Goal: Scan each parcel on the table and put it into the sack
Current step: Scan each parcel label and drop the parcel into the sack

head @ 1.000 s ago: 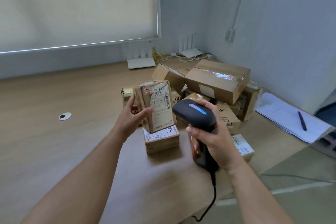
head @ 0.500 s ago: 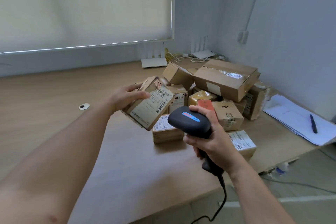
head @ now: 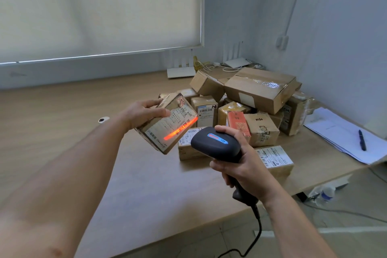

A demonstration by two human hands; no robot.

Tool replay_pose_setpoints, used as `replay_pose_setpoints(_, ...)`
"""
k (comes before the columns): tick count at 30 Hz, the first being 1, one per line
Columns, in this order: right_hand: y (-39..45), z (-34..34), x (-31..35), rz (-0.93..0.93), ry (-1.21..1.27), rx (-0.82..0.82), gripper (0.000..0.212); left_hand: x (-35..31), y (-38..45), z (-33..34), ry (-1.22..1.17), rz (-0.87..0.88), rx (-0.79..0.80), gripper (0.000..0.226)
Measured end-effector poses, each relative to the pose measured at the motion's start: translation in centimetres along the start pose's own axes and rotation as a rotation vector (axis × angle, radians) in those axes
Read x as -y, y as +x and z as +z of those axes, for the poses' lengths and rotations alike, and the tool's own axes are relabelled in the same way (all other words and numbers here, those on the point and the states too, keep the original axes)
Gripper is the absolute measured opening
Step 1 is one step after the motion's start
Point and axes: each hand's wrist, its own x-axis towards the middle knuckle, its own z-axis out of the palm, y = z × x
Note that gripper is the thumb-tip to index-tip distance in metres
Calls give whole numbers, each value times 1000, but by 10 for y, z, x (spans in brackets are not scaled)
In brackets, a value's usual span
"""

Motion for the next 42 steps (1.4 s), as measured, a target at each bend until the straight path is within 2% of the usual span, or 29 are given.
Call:
replay_pose_setpoints(4,-8,5,2,-11,-7,8,69,4,-10,0,2,3,-1,64)
replay_pose_setpoints(8,-15,14,6,-19,-41,27,68,10,-25,-5,10,-1,19,84)
replay_pose_setpoints(16,-17,37,5,-39,-15,80,72,30,-61,-19,-23,-47,-61,96)
replay_pose_setpoints(19,-13,48,3,-60,24,110,72,44,-77,-26,-148,-55,-141,83)
replay_pose_setpoints(24,-2,77,2,-93,89,150,73,76,-107,-32,-193,-21,-345,89)
replay_pose_setpoints(30,10,131,5,-68,159,248,70,127,-150,-47,-235,-81,-570,114)
replay_pose_setpoints(42,21,283,32,-101,209,427,69,222,-264,-121,-273,-183,-857,116)
